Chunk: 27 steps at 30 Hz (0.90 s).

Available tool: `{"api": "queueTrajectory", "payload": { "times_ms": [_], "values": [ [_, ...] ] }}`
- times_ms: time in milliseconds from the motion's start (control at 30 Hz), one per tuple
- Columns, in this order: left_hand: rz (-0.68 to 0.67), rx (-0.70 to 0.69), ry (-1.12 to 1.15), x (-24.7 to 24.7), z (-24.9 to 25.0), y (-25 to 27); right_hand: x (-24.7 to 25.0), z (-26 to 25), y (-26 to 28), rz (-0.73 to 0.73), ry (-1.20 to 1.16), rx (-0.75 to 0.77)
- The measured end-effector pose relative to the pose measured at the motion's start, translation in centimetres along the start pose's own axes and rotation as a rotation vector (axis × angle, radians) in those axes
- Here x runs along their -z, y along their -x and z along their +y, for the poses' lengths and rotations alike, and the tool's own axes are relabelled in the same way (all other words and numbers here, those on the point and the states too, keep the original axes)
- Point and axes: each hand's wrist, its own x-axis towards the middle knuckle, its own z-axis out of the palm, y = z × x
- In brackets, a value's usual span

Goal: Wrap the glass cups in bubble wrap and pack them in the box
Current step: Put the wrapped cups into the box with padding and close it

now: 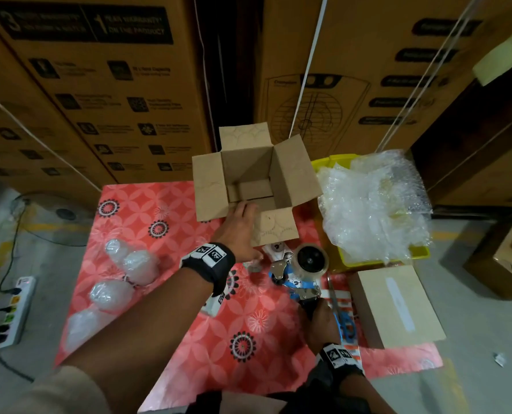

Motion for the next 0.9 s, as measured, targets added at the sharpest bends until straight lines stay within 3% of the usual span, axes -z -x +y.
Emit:
{"api": "queueTrajectory", "payload": {
  "times_ms": [100,433,667,800,900],
  "values": [
    [-0.074,0.006,-0.118,-1.3,-0.4,-1.3,0.3,-0.1,-0.4,0.005,-0.029,-0.010],
    [0.069,-0.006,-0.131,-0.9,-2.5,1.0,3.8,-0.6,0.6,-0.030,-0.007,0.044],
    [0.121,0.002,-0.102,-1.7,-4.0,9.1,6.2,-1.8,2.5,0.015,0.163,0.352],
    [0.149,0.012,-0.090,-2.6,-4.3,13.5,7.2,-2.9,2.3,0.081,0.119,0.492],
    [0.092,0.024,-0.066,-3.5,-4.8,16.2,8.3,-4.8,2.4,0.101,0.055,0.557]
  ]
}}
